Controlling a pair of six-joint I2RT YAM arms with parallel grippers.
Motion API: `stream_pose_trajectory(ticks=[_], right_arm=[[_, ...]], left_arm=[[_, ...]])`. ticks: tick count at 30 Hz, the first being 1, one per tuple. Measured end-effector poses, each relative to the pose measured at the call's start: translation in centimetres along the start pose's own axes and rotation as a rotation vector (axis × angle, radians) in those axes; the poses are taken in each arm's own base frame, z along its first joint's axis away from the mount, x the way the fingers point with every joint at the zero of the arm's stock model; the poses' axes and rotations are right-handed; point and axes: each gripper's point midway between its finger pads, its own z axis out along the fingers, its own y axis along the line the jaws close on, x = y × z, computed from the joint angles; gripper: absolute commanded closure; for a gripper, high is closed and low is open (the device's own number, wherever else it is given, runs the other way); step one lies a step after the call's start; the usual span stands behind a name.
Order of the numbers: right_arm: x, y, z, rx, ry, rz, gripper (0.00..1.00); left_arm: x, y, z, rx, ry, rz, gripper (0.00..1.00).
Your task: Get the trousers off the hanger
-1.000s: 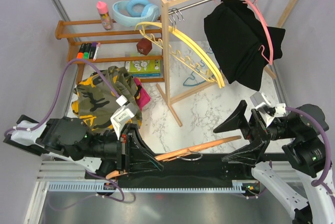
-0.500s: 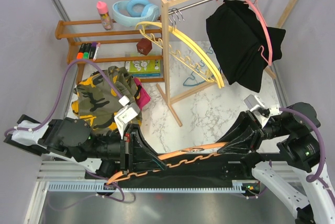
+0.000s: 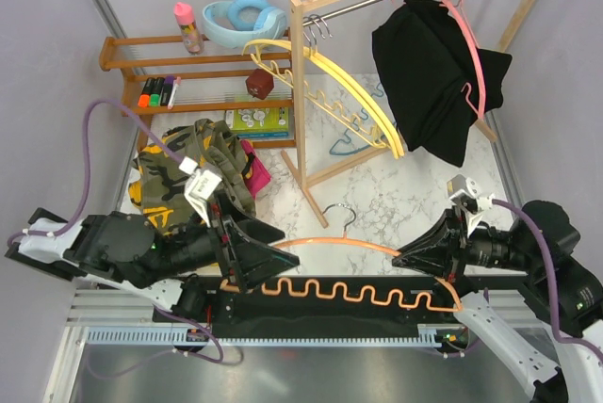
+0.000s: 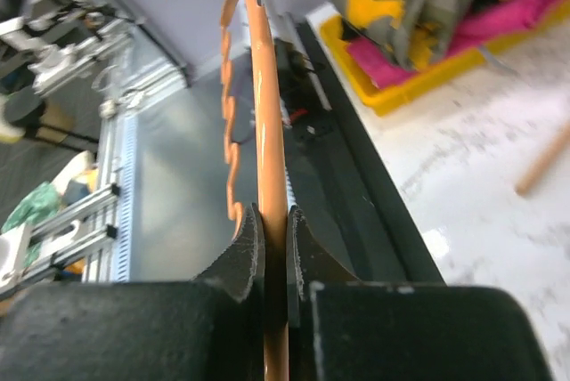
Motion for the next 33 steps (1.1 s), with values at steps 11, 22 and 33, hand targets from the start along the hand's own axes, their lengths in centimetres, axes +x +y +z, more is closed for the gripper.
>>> stream_pose_trajectory(ticks=[11,22,33], right_arm=[[7.0,-10.3,-5.4,0.721,0.180,0.218,1.00],[0.8,-17.4,-9.3,1.161,-0.010,0.081,1.00],[-10.8,-20.8,-7.5,1.197,-0.323,-0.192,1.00]], left_arm=[[-4.4,5.1,-0.3,-0.293,-0.196,0.199,0.00],[0.6,6.4,4.3,-0.418,-0.075,0.407,0.00],[0.5,7.2,2.3,-0.371,-0.074,0.329,0.01]])
